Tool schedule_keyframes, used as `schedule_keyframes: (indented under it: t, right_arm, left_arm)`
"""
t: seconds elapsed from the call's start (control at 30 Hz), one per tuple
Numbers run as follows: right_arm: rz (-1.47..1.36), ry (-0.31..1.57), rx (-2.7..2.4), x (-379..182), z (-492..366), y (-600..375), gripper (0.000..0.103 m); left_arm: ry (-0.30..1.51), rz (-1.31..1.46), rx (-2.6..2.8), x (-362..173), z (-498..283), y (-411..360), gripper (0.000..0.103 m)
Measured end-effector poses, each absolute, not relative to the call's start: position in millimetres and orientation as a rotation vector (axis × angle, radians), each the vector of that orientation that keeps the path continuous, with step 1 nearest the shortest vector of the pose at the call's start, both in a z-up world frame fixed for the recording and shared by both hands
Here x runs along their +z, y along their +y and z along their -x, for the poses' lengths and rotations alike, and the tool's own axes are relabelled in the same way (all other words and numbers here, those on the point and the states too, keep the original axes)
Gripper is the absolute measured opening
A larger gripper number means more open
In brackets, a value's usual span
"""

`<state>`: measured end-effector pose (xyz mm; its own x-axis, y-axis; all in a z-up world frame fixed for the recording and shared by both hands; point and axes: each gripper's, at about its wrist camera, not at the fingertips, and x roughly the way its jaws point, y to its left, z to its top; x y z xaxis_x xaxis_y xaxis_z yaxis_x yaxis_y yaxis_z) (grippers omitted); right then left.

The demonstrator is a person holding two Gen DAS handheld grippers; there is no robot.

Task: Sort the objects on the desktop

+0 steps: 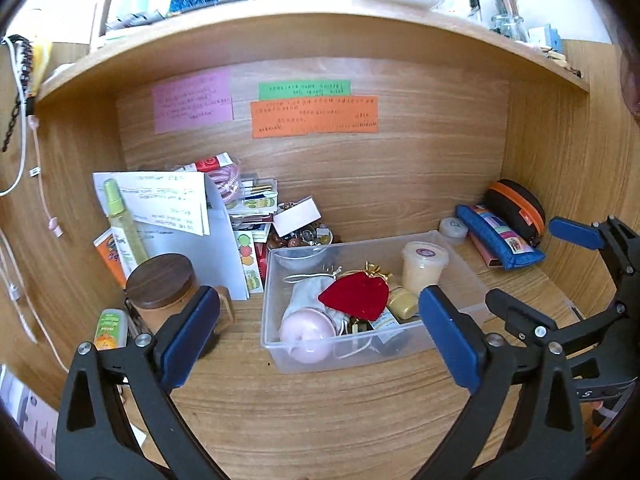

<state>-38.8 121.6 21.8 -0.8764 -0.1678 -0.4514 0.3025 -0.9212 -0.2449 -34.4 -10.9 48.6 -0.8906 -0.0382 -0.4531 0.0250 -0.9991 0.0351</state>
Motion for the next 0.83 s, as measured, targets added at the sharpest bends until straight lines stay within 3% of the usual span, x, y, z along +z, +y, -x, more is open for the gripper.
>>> schedule_keyframes:
  t: [0.4, 0.83]
  right_arm:
    - [-0.682, 0.343, -2.863, 6, 30, 135, 0.103]
    - [-0.759, 0.233, -2.836, -5, 44, 147, 0.103]
  left_arm:
    - [0.054, -0.756, -2.991, 26, 28, -12, 0.103]
    - [0.026, -0.784, -3.02, 15, 39, -4, 0.103]
